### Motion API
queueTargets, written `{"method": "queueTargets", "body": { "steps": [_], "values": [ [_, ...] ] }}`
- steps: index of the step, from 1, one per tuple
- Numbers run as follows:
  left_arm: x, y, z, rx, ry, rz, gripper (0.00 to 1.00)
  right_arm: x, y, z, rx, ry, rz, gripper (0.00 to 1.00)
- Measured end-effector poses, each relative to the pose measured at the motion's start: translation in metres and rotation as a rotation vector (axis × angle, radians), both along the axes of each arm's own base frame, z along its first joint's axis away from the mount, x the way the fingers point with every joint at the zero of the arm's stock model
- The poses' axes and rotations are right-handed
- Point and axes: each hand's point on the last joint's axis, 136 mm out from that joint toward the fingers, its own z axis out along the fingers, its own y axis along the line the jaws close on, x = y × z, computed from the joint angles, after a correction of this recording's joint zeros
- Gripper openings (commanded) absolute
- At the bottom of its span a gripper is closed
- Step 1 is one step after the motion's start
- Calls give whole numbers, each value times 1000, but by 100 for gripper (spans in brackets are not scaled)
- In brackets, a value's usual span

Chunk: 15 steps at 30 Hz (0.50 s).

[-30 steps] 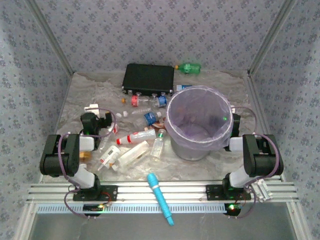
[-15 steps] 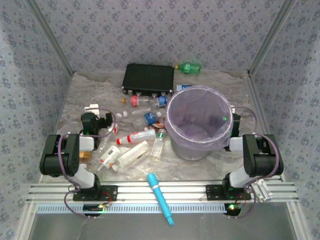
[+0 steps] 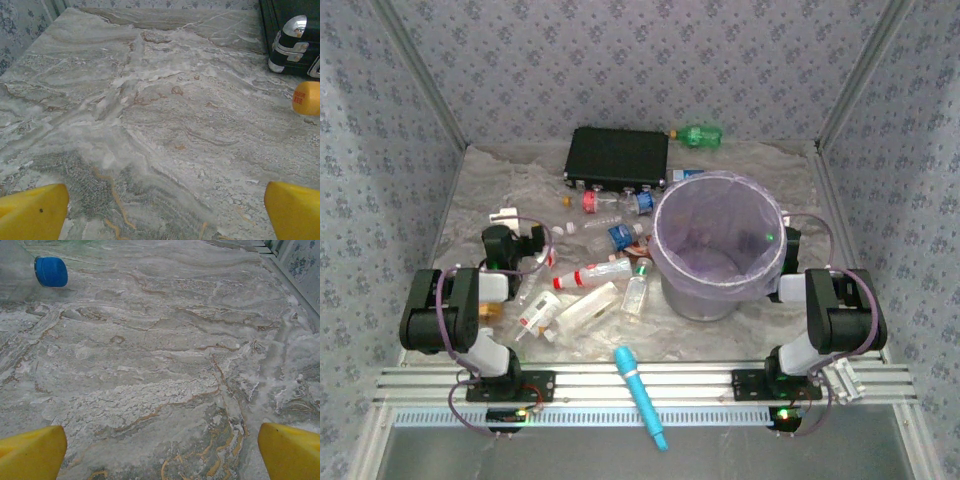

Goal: Put the plastic bottles in the bin

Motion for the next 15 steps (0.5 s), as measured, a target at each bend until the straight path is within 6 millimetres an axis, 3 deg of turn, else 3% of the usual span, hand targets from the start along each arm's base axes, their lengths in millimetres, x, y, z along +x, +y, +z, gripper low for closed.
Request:
{"method": "queueTargets", "body": {
  "steps": [3, 8, 10, 12, 15],
  "values": [
    [-5, 1, 21, 1, 23, 7, 100, -5, -7, 14, 27, 32, -33, 100],
    [1, 6, 133, -55, -27, 85, 100, -4, -52, 107, 131, -49, -194, 100],
    [1, 3, 165, -75, -11, 94, 100, -10, -68, 128, 179, -49, -253, 100],
    [-8, -5, 169, -83, 54, 79, 100, -22, -79, 127, 236, -13, -296, 100],
    [-36, -23, 131, -93, 261, 21, 100, -48, -91, 100, 338, 108, -365, 100]
  ]
}}
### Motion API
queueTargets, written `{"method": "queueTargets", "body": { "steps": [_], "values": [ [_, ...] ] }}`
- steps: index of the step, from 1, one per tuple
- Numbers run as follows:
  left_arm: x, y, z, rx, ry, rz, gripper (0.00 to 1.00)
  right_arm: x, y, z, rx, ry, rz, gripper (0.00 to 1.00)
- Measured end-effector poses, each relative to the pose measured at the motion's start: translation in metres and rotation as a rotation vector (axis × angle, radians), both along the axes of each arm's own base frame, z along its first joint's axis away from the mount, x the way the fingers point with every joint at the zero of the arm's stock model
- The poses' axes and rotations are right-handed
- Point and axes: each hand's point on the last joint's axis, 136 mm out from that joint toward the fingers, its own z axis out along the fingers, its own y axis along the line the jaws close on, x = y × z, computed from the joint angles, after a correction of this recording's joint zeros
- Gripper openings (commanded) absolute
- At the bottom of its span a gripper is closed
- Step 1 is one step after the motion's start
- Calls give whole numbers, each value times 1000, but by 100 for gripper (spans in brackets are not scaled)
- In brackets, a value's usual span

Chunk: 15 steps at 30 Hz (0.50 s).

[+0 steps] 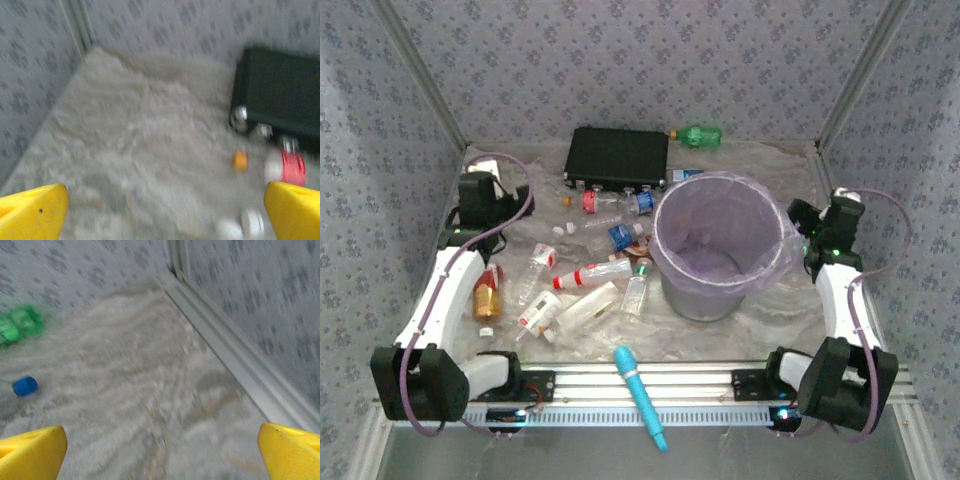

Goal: Put the plastic bottles in the bin

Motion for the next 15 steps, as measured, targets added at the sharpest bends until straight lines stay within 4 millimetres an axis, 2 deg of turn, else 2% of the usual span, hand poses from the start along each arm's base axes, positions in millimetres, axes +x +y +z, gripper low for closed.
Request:
{"method": "queueTargets", "body": {
  "steps": [3, 6, 9, 15],
  "values": [
    [-33, -17, -44, -22, 213, -66, 100, -26, -4, -24, 132, 107, -44, 100],
    [-59, -31, -73, -34, 362, -113, 100, -39, -2, -20, 214, 140, -53, 100],
    [-77, -42, -93, -38, 463, -149, 100, -43, 3, 13, 249, 70, -27, 100],
    [-84, -43, -125, -39, 571, -139, 100, -46, 29, 78, 310, -57, 97, 100]
  ]
}}
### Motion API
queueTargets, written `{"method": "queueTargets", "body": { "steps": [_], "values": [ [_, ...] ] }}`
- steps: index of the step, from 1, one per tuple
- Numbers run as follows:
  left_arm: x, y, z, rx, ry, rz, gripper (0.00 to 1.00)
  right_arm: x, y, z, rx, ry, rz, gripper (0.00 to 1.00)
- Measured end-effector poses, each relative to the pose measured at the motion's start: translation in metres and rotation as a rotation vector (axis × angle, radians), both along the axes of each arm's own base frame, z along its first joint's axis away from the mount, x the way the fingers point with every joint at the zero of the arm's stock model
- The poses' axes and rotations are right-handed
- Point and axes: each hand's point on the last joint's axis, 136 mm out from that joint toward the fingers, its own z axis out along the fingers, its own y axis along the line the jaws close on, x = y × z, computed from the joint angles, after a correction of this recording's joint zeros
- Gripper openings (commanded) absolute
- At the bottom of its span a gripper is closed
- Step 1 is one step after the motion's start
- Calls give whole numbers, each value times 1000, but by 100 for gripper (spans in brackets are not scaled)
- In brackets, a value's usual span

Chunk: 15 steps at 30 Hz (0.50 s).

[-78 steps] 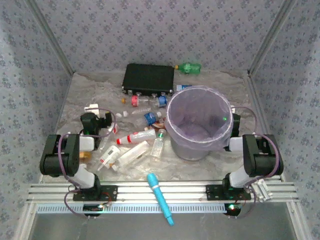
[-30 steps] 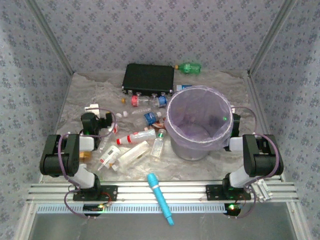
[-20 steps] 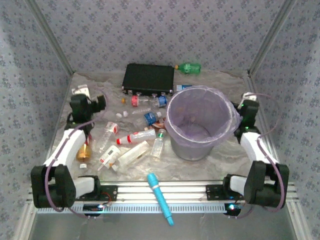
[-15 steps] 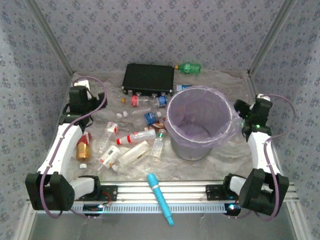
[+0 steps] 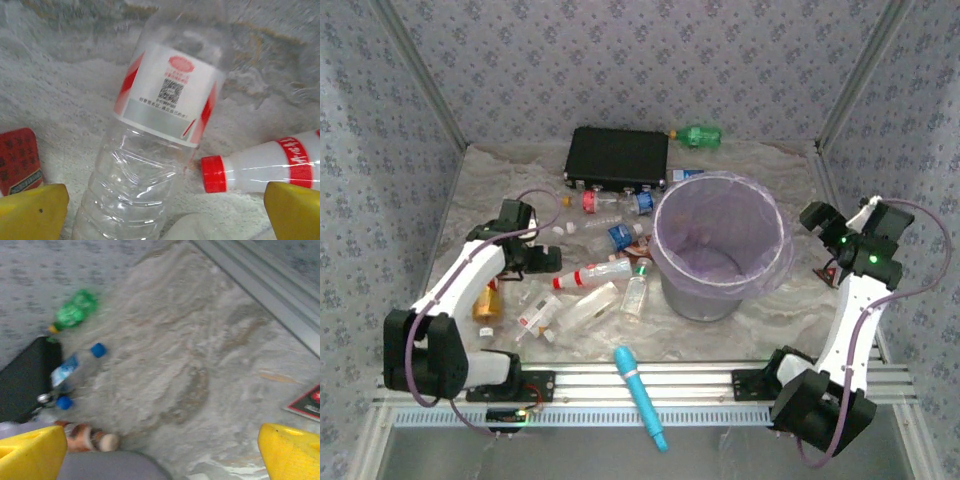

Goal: Put the plastic bottles in the bin

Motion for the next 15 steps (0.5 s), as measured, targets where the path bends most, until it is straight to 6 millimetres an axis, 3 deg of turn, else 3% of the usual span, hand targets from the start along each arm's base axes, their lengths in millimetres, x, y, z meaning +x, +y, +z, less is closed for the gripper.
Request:
{"method": "queueTargets", "body": {
  "steps": [4, 9, 15],
  "values": [
    [6, -2, -16, 1, 34, 0, 97, 1, 17, 33, 40, -67, 68, 100],
    [13, -4, -36, 5, 74, 4, 83, -5, 30, 66, 51, -132, 113, 100],
    [19, -5, -37, 0, 57, 3, 66, -8, 43, 100, 64, -198, 161, 100]
  ]
}}
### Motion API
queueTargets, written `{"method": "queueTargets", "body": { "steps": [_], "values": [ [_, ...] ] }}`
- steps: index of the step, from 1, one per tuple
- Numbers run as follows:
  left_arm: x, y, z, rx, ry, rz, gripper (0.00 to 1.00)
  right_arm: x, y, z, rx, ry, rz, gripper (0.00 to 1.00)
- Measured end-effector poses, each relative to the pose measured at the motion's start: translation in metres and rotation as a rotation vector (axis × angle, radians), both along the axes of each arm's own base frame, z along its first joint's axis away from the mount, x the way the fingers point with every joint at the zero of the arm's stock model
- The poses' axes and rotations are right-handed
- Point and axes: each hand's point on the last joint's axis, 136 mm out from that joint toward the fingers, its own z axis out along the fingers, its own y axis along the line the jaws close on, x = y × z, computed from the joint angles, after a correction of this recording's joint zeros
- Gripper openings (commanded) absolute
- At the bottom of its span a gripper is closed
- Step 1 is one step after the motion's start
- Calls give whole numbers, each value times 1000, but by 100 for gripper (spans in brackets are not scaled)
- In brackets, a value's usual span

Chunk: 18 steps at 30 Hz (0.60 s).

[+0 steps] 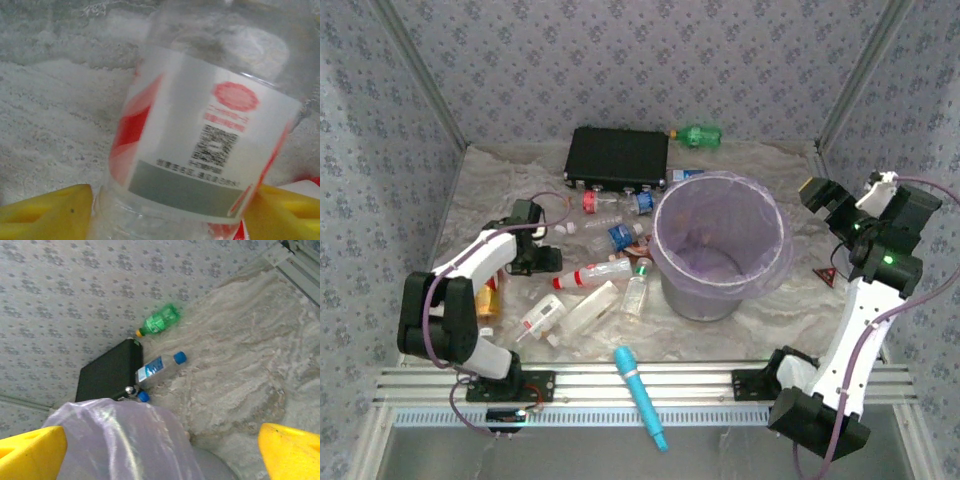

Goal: Put the plastic bottles in the bin

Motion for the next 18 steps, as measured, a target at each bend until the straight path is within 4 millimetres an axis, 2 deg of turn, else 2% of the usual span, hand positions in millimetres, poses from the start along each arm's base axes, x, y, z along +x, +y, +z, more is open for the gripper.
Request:
{"method": "queueTargets", "body": {
  "steps": [4, 8, 10, 13, 16, 18],
  "values": [
    [5, -1, 6, -1, -15, -2, 63, 5, 18, 28, 4, -48, 73, 100],
    [23, -4, 30, -9, -74, -12, 63, 21, 63, 63, -16, -93, 240, 100],
    [34, -6, 50, -17, -122, -16, 64, 26, 91, 77, -28, -106, 331, 100],
    [46, -13, 89, -45, -227, -27, 64, 31, 140, 94, -44, -124, 477, 99],
    [47, -28, 133, -123, -355, -60, 64, 32, 193, 101, -59, -127, 623, 97],
    [44, -44, 166, -197, -454, -101, 64, 34, 230, 99, -71, -116, 716, 95]
  ]
}}
